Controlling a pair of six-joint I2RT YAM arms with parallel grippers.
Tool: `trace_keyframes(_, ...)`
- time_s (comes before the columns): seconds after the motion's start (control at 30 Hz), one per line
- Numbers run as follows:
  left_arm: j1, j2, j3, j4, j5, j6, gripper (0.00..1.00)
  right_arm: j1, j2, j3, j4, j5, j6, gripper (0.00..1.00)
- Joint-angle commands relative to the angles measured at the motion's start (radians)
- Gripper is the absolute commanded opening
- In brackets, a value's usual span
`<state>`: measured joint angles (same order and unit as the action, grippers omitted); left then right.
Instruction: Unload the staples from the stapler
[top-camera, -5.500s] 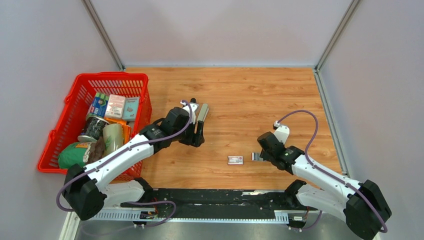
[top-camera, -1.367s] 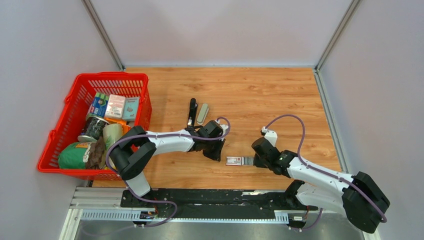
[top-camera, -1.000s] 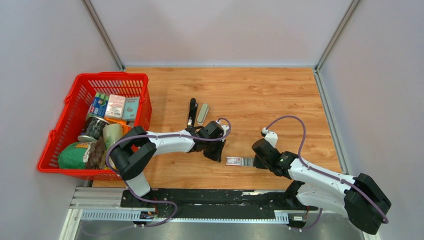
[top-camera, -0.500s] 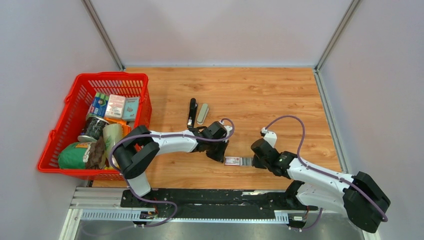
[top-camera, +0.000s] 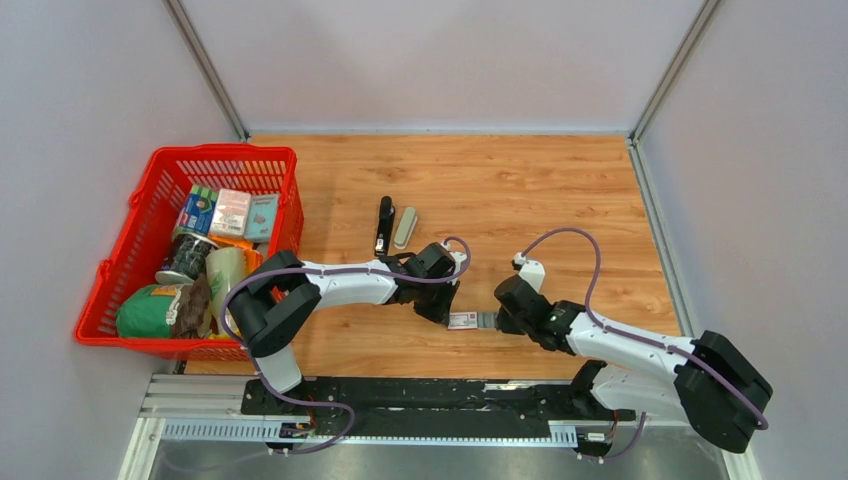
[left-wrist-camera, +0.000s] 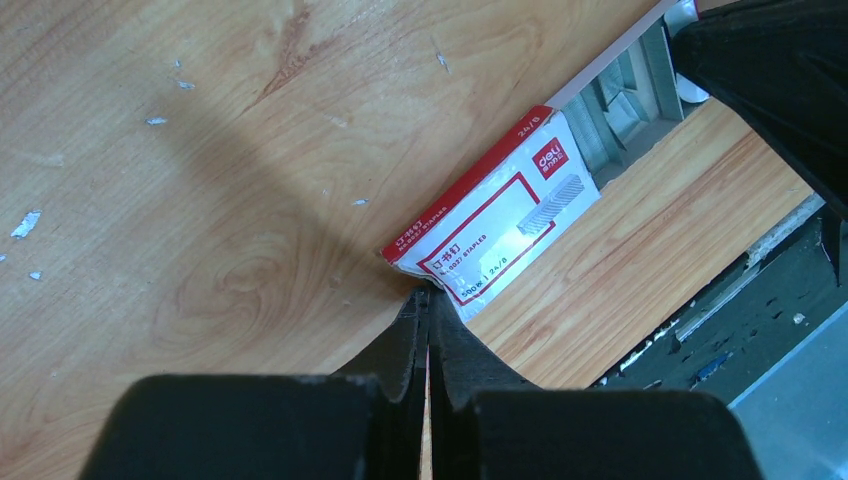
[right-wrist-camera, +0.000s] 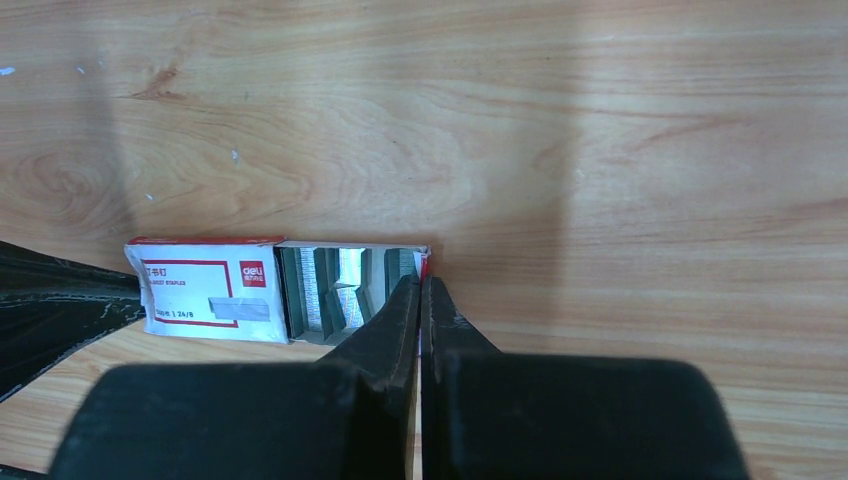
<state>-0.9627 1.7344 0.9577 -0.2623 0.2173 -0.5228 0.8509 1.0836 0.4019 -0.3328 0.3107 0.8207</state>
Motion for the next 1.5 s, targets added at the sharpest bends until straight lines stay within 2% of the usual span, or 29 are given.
trace_keyframes(0.0,-0.008,0.01,0.013,0.011,-0.001,-0.003,0.0,0.016,0.027,0.002,0.006,-0.038,-0.005,0.0)
trace_keyframes(0.37,-0.011,0.008,0.01,0.012,-0.002,-0.005,0.0,0.037,0.068,0.011,0.055,-0.059,0.003,0.0)
trace_keyframes(0.77,-0.016,-0.009,0.001,0.012,-0.012,-0.011,0.0,0.117,0.162,0.06,0.118,-0.071,0.04,0.0)
trace_keyframes(0.97,-0.016,-0.015,-0.01,0.018,-0.013,-0.011,0.0,0.128,0.185,0.083,0.104,-0.064,0.043,0.0)
trace_keyframes(1.47,-0.016,-0.029,-0.022,0.021,-0.015,-0.011,0.0,0.128,0.072,0.104,-0.048,0.045,0.043,0.2)
